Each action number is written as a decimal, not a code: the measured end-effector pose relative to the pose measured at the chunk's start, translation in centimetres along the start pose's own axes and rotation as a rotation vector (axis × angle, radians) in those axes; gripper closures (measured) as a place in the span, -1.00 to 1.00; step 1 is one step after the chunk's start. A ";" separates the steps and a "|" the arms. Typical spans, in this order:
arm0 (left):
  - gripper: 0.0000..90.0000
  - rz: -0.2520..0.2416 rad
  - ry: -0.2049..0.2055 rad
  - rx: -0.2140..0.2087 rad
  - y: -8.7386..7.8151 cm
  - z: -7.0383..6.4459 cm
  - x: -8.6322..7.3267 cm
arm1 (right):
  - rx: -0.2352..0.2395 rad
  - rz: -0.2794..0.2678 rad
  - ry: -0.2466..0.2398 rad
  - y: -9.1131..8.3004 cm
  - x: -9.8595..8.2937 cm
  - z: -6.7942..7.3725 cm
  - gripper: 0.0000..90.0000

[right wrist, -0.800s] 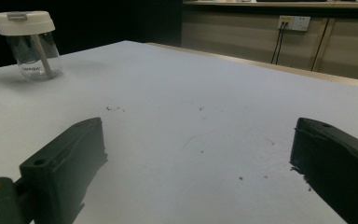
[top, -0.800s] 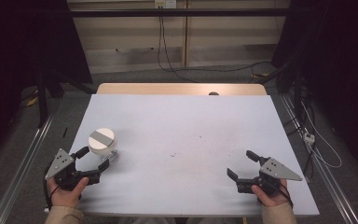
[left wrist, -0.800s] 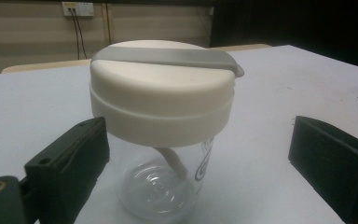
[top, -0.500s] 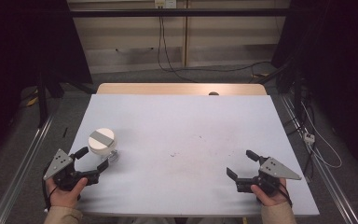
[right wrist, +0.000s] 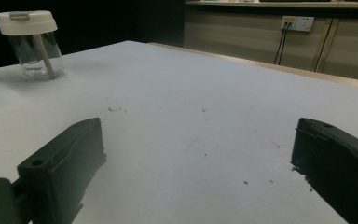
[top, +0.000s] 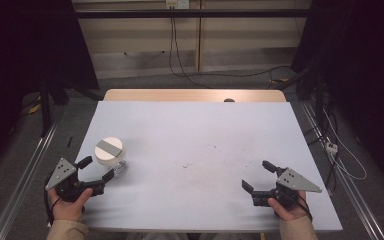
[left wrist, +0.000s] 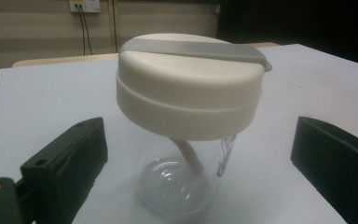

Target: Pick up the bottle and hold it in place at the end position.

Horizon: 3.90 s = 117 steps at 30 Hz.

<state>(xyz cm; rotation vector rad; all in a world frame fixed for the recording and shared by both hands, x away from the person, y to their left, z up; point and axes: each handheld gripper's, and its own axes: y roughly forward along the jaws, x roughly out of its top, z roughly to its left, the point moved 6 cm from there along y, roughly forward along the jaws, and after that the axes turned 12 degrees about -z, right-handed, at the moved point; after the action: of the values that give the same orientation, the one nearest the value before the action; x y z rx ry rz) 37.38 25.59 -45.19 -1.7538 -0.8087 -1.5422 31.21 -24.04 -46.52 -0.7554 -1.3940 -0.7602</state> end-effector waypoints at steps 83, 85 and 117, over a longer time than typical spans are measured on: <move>-0.61 0.039 0.044 0.041 6.6 0.4 -1.6 | 0.030 0.008 -0.014 0.4 -0.1 0.5 -0.93; -0.61 0.038 0.042 0.038 6.5 0.5 -1.5 | 0.031 0.007 -0.015 0.4 0.0 0.5 -0.93; -0.59 -0.033 0.038 0.015 7.2 -0.7 0.7 | 0.033 0.007 -0.013 0.8 0.0 0.6 -0.92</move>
<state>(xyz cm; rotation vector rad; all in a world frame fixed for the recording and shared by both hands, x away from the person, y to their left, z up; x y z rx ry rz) 42.81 20.83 -45.00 -1.7038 -0.8319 -1.5821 31.53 -23.14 -46.53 -0.7401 -1.4114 -0.7268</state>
